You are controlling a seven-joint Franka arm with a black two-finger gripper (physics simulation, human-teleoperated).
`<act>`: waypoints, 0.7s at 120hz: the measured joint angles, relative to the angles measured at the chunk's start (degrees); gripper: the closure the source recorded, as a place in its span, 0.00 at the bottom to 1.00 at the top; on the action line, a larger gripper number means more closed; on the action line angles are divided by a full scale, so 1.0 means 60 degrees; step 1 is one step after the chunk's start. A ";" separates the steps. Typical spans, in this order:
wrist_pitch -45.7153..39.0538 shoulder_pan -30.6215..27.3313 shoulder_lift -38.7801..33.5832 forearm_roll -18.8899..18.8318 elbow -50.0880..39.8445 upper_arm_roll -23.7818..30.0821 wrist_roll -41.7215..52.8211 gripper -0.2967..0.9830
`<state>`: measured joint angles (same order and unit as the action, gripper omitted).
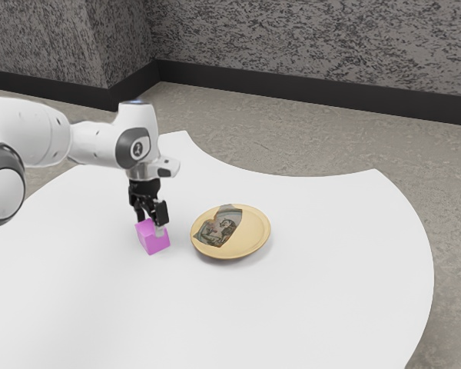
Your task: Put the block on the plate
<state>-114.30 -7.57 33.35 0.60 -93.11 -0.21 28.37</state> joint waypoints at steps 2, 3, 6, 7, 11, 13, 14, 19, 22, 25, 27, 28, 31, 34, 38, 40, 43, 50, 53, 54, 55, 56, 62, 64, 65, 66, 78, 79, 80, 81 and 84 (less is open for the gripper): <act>-0.0016 -0.0012 0.0008 0.0002 -0.0021 -0.0002 0.0011 0.23; -0.0025 -0.0021 0.0012 0.0003 -0.0030 -0.0003 0.0017 0.23; -0.0048 -0.0040 0.0021 0.0006 -0.0064 -0.0005 0.0033 0.23; -0.0056 -0.0045 0.0025 0.0006 -0.0073 -0.0006 0.0038 0.23; -0.0084 -0.0058 0.0046 0.0011 -0.0099 -0.0007 0.0058 0.23; -0.0096 -0.0062 0.0058 0.0013 -0.0107 -0.0007 0.0067 0.23; -0.0105 -0.0063 0.0064 0.0018 -0.0110 -0.0007 0.0072 0.23; -0.0150 -0.0068 0.0102 0.0049 -0.0126 -0.0008 0.0093 0.24; -0.0177 -0.0069 0.0125 0.0064 -0.0127 -0.0008 0.0106 0.25; -0.0201 -0.0070 0.0139 0.0079 -0.0128 -0.0008 0.0118 0.27; -0.0218 -0.0070 0.0146 0.0086 -0.0129 -0.0008 0.0125 0.28; -0.0226 -0.0071 0.0148 0.0089 -0.0129 -0.0008 0.0129 0.29; -0.0250 -0.0071 0.0154 0.0099 -0.0129 -0.0008 0.0140 0.31; -0.0271 -0.0071 0.0157 0.0106 -0.0129 -0.0008 0.0150 0.33; -0.0295 -0.0071 0.0160 0.0113 -0.0131 -0.0008 0.0163 0.35; -0.0306 -0.0071 0.0161 0.0115 -0.0135 -0.0008 0.0168 0.36; -0.0321 -0.0072 0.0161 0.0116 -0.0138 -0.0008 0.0176 0.38; -0.0350 -0.0072 0.0138 0.0113 -0.0140 -0.0008 0.0192 0.41; -0.0361 -0.0072 0.0125 0.0111 -0.0141 -0.0008 0.0197 0.43; -0.0363 -0.0072 0.0120 0.0110 -0.0140 -0.0008 0.0199 0.43; -0.0366 -0.0072 0.0116 0.0109 -0.0138 -0.0007 0.0200 0.44; -0.0369 -0.0073 0.0112 0.0108 -0.0139 -0.0007 0.0202 0.44; -0.0379 -0.0068 0.0083 0.0096 -0.0140 -0.0007 0.0210 0.46; -0.0379 -0.0065 0.0073 0.0093 -0.0139 -0.0007 0.0212 0.47; -0.0380 -0.0064 0.0069 0.0091 -0.0138 -0.0006 0.0213 0.47; -0.0380 -0.0063 0.0065 0.0090 -0.0139 -0.0006 0.0214 0.47; -0.0376 -0.0001 -0.0104 0.0073 -0.0184 -0.0026 0.0218 0.48; -0.0375 0.0007 -0.0129 0.0072 -0.0189 -0.0030 0.0218 0.48; -0.0375 0.0017 -0.0156 0.0071 -0.0193 -0.0032 0.0218 0.48; -0.0374 0.0025 -0.0180 0.0071 -0.0197 -0.0035 0.0218 0.48; -0.0372 0.0058 -0.0251 0.0068 -0.0205 -0.0041 0.0217 0.47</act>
<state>-116.53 -7.22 31.84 1.01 -94.34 -0.46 29.67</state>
